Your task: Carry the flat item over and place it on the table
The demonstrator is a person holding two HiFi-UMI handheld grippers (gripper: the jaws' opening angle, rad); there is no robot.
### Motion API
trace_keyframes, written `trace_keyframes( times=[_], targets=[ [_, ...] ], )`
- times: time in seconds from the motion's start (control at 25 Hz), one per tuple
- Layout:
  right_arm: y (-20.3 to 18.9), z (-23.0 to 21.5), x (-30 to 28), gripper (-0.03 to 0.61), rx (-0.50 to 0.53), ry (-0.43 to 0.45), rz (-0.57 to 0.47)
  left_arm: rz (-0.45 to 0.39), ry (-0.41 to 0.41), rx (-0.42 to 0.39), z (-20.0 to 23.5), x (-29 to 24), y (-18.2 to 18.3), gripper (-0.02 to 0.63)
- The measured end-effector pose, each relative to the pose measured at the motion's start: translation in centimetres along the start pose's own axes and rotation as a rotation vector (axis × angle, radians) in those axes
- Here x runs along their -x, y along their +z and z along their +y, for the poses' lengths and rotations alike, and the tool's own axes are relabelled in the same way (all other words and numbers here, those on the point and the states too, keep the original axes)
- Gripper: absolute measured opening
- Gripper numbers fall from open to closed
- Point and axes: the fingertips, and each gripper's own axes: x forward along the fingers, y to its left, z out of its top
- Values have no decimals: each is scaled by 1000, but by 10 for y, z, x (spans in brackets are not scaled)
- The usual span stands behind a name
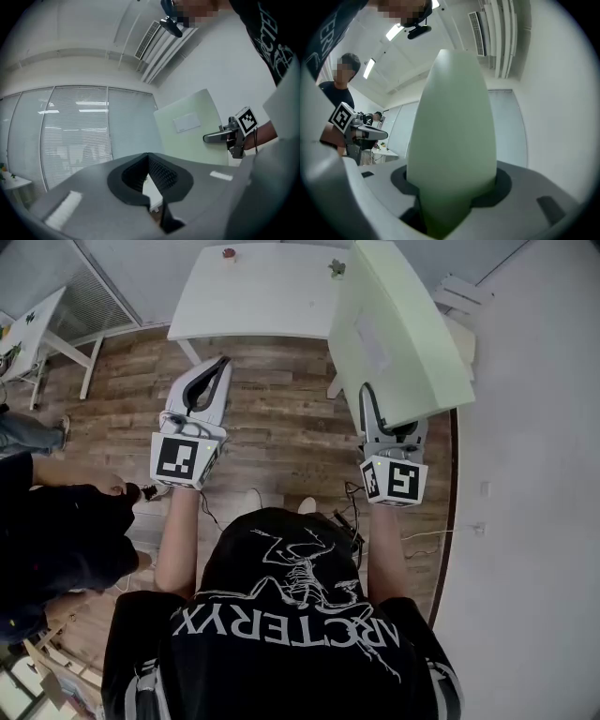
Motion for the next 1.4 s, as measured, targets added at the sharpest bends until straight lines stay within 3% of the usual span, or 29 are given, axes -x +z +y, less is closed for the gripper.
trace_keyframes(
  times=[0.4,0.76,0.96,1.4],
  targets=[
    [-18,-22,-8,262,-29,8,30,38,78,37,-6,-16,-10,9],
    [-47,-32,-65,262,-15,125,40,72,107,46,-8,-73,-37,9],
    [-70,-31,-146,262,-16,113,41,67,93,52,43,-122,-69,9],
    [-84,-20,-343,262,-21,-8,38,99,62,137,215,-243,-122,9]
  ],
)
